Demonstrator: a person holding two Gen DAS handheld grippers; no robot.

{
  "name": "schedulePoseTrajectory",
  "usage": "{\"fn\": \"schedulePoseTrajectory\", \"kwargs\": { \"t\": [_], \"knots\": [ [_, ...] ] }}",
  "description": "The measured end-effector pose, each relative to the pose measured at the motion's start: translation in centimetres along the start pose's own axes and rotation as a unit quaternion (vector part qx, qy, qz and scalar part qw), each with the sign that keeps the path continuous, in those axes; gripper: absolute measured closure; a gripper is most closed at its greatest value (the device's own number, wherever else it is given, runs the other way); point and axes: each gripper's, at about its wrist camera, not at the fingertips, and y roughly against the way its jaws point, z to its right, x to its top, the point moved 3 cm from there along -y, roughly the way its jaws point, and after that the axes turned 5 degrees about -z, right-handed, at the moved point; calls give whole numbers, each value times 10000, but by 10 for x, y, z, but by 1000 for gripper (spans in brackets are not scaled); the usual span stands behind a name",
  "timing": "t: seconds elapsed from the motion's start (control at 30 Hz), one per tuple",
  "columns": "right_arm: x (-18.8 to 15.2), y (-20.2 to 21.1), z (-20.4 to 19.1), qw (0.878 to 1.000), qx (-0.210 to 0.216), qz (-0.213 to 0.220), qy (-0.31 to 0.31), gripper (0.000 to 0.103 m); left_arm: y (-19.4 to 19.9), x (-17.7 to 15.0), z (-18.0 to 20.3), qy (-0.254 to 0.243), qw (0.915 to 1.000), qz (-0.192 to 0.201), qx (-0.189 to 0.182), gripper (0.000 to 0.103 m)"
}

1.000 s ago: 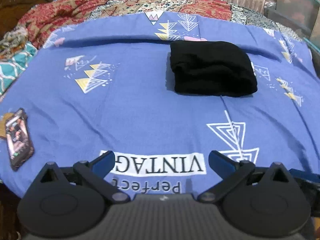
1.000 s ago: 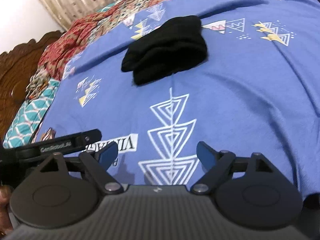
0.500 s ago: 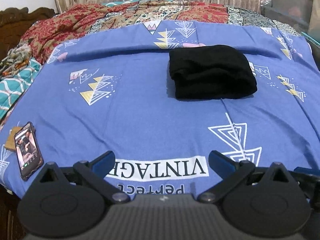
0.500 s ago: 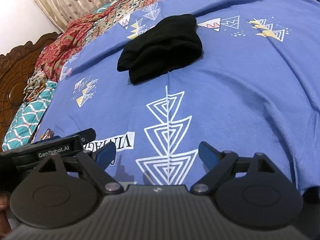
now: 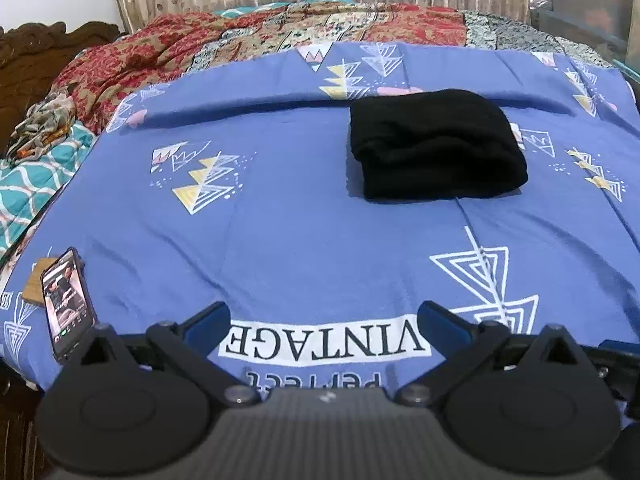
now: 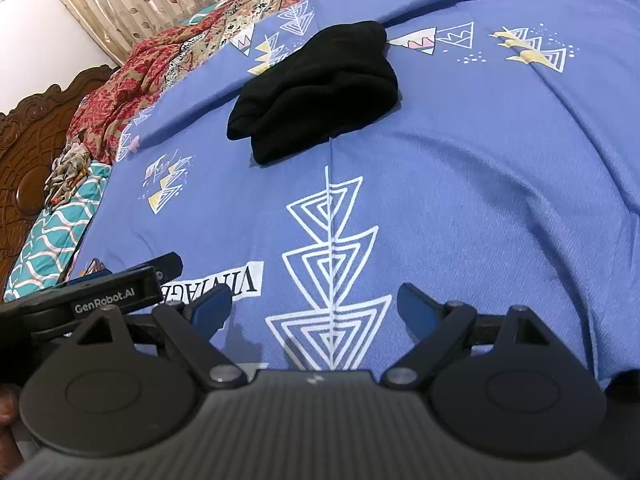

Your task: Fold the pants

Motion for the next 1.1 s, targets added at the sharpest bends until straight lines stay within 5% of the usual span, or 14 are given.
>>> {"fn": "schedulePoseTrajectory", "kwargs": {
  "t": [1.1],
  "knots": [
    [-6,-3,-3,9994,-321,-83,-49,7,-19,-16,3,122,9947,-921,-447,0]
  ]
}}
